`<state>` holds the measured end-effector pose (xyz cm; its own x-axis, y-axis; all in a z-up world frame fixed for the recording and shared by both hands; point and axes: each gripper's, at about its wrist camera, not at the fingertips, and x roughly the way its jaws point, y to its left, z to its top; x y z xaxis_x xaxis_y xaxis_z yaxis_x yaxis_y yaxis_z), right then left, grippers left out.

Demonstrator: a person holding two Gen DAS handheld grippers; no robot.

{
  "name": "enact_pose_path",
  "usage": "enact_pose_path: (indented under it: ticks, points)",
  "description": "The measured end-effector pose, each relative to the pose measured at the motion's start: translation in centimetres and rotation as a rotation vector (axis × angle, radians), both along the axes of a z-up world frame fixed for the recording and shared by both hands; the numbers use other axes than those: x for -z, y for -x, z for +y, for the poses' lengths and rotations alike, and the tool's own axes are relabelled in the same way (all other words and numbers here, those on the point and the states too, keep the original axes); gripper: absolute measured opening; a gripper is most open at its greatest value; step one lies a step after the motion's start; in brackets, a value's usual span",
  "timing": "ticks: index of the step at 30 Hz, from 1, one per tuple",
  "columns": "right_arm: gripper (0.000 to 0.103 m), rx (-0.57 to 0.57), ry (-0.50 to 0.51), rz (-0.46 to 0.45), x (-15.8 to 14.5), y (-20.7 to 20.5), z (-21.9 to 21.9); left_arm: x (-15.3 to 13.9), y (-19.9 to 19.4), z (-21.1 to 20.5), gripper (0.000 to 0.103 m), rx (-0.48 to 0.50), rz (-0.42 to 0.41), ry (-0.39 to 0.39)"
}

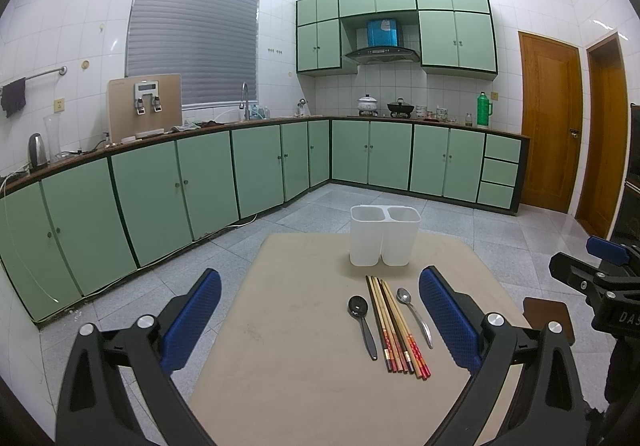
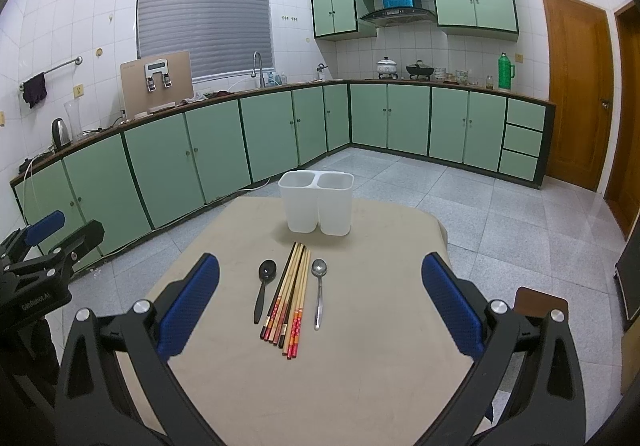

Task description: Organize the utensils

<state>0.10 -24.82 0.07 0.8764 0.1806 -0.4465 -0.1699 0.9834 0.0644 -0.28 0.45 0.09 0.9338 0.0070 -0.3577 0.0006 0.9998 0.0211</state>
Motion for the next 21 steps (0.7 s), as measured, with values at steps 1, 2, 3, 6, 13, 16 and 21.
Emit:
enact_pose_path:
  ticks: [1,2,3,6,13,16,21]
  points:
    - [0.098,0.0,0.0,0.0,0.01,-0.01,0.0,0.0,0.01,0.01,0.097,0.0,0.0,0.0]
    - [0.098,0.0,0.0,0.0,0.0,-0.01,0.01,-0.01,0.03,0.03,0.097,0.0,-0.001,0.0]
    - [0.098,0.0,0.0,0.0,-0.01,-0.01,0.01,0.01,0.0,0.0,0.097,0.0,-0.001,0.0]
    - [0.098,0.0,0.0,0.0,0.0,-0.01,0.03,-0.02,0.0,0.01,0.097,0.0,0.0,0.0]
    - [0.098,0.0,0.001,0.0,0.0,-0.04,0.03,-0.01,0.02,0.03,0.097,0.0,-0.001,0.0]
    - [0.098,0.0,0.001,0.0,0.0,-0.03,0.02,0.0,0.03,0.07,0.097,0.0,0.001,-0.001]
    - [0.098,0.0,0.001,0.002,-0.02,-0.01,0.02,-0.06,-0.03,0.22,0.097,0.0,0.001,-0.001]
